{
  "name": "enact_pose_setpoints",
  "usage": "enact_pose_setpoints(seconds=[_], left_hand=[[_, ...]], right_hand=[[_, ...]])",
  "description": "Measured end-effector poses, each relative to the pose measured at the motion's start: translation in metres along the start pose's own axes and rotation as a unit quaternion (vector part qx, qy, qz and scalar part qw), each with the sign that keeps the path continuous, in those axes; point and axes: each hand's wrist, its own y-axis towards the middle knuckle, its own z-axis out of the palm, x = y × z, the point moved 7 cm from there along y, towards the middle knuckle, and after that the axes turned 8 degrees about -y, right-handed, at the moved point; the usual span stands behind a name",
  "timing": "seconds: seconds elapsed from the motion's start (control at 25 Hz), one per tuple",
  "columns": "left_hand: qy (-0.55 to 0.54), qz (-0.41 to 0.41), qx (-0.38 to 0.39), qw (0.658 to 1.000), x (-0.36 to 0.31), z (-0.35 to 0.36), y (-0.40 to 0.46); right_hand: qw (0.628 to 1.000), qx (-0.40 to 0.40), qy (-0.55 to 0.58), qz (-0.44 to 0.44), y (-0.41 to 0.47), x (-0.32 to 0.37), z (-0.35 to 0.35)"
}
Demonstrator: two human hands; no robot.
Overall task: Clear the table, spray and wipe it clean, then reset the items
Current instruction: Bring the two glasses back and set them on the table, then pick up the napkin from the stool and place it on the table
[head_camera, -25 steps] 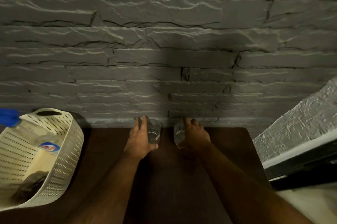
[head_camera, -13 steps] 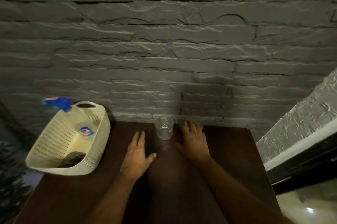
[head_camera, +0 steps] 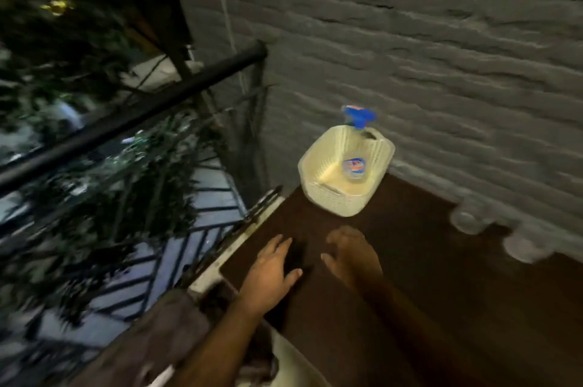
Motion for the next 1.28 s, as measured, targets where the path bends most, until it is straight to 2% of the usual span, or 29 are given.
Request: enact_pose_setpoints(seconds=[0.16, 0.32, 0.44, 0.52, 0.72, 0.84, 0.92, 1.04, 1.28], left_hand=[[-0.007, -0.107, -0.062, 0.992, 0.139, -0.082, -0.088], [-0.012, -0.194, -0.11, 0.975, 0.242, -0.133, -0.176], [-0.022, -0.278, -0.124, 0.952, 0.307, -0.142, -0.236], [-0.037, -0.325, -0.11, 0.939, 0.342, -0.129, -0.269], [-0.089, -0.374, -0.039, 0.922, 0.384, -0.06, -0.312], [-0.078, -0.361, -0.005, 0.929, 0.401, -0.02, -0.306], [-0.038, -0.359, -0.003, 0.933, 0.414, -0.002, -0.296], [-0.014, -0.362, -0.01, 0.932, 0.435, 0.021, -0.283], [0.011, -0.356, -0.016, 0.934, 0.438, 0.025, -0.277]], right_hand=[[0.991, 0.016, -0.001, -0.136, -0.004, 0.151, 0.053], [0.97, 0.044, -0.029, -0.238, -0.024, 0.264, 0.105], [0.951, 0.079, -0.053, -0.294, -0.039, 0.322, 0.161], [0.941, 0.137, -0.053, -0.306, -0.05, 0.347, 0.205], [0.906, 0.283, -0.038, -0.313, -0.083, 0.375, 0.285], [0.882, 0.321, -0.077, -0.336, -0.092, 0.378, 0.331], [0.873, 0.326, -0.105, -0.346, -0.098, 0.379, 0.36], [0.877, 0.291, -0.138, -0.356, -0.103, 0.38, 0.397], [0.908, 0.275, -0.123, -0.292, -0.11, 0.37, 0.411]])
